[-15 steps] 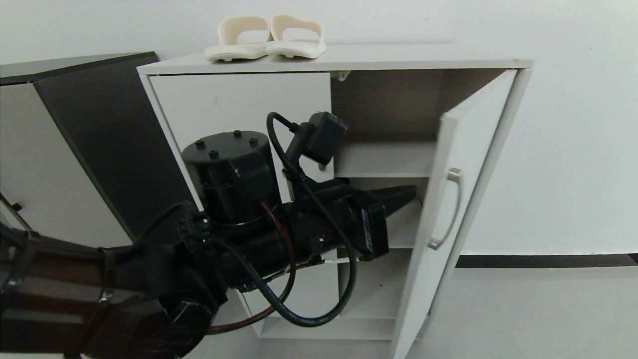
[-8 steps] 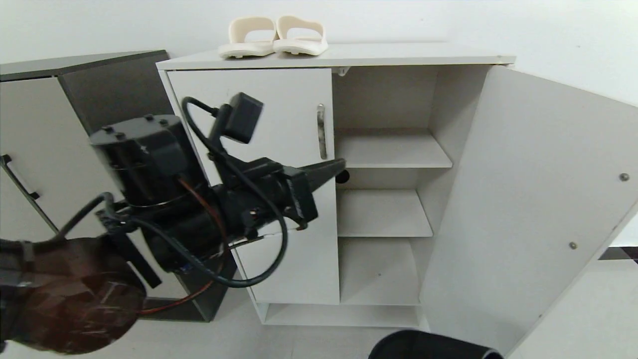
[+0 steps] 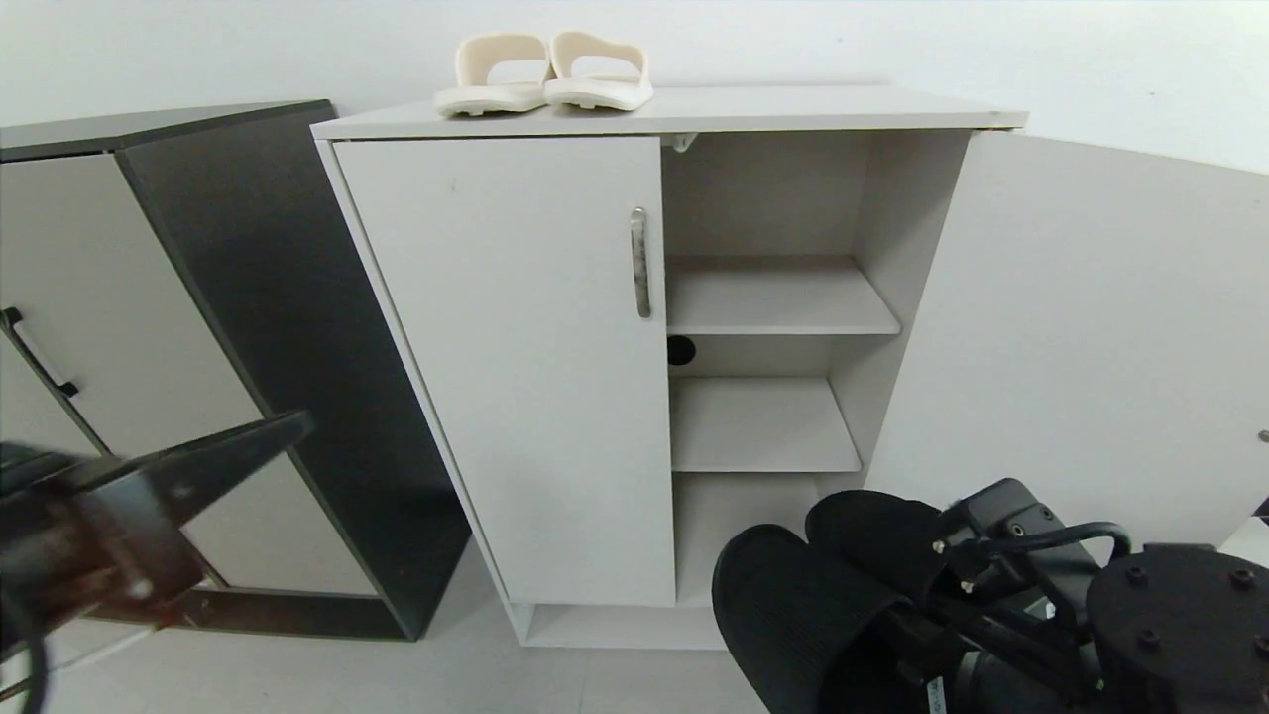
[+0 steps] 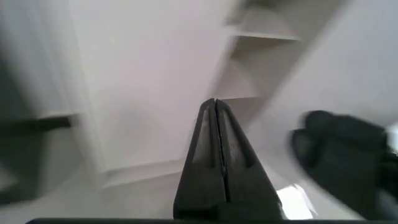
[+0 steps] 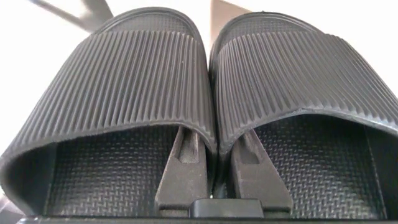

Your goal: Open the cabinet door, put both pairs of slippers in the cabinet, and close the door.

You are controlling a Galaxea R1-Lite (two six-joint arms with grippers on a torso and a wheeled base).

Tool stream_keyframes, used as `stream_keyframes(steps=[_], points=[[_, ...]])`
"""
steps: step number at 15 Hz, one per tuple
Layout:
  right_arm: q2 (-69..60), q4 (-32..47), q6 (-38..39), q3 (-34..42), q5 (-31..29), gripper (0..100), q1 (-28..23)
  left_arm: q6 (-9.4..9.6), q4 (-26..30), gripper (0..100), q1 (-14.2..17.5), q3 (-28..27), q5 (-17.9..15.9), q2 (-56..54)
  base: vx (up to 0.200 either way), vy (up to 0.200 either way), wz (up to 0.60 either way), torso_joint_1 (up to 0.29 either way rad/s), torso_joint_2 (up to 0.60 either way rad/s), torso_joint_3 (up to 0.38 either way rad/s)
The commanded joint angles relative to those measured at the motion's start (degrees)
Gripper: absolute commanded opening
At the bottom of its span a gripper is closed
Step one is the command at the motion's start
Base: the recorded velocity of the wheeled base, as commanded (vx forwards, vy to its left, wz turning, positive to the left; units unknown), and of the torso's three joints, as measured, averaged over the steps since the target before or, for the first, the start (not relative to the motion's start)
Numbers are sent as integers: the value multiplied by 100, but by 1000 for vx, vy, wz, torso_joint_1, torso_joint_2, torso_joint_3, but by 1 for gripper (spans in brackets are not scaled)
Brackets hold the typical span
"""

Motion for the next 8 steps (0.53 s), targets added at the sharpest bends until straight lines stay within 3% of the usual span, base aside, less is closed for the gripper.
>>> stream_keyframes(steps=[1,3,5,6,8], points=[[197,-6,-5,-91,-11,0,-55,282,1675,0,1928,1685,713,-3328,0,0,0,0,0,0],[197,-6,-22,-108,-20,0,-46,449,1728,0,2385,2423,678,-4066,0,0,0,0,0,0],[197,-6,-14,-100,-20,0,-46,757,1736,0,2332,2924,405,-4778,0,0,0,0,0,0],[197,-6,-14,-108,-20,0,-46,836,1728,0,2332,3021,27,-5077,0,0,0,0,0,0],[215,-6,-14,-108,-11,0,-37,880,1587,0,2376,3056,-315,-5217,0,0,0,0,0,0]])
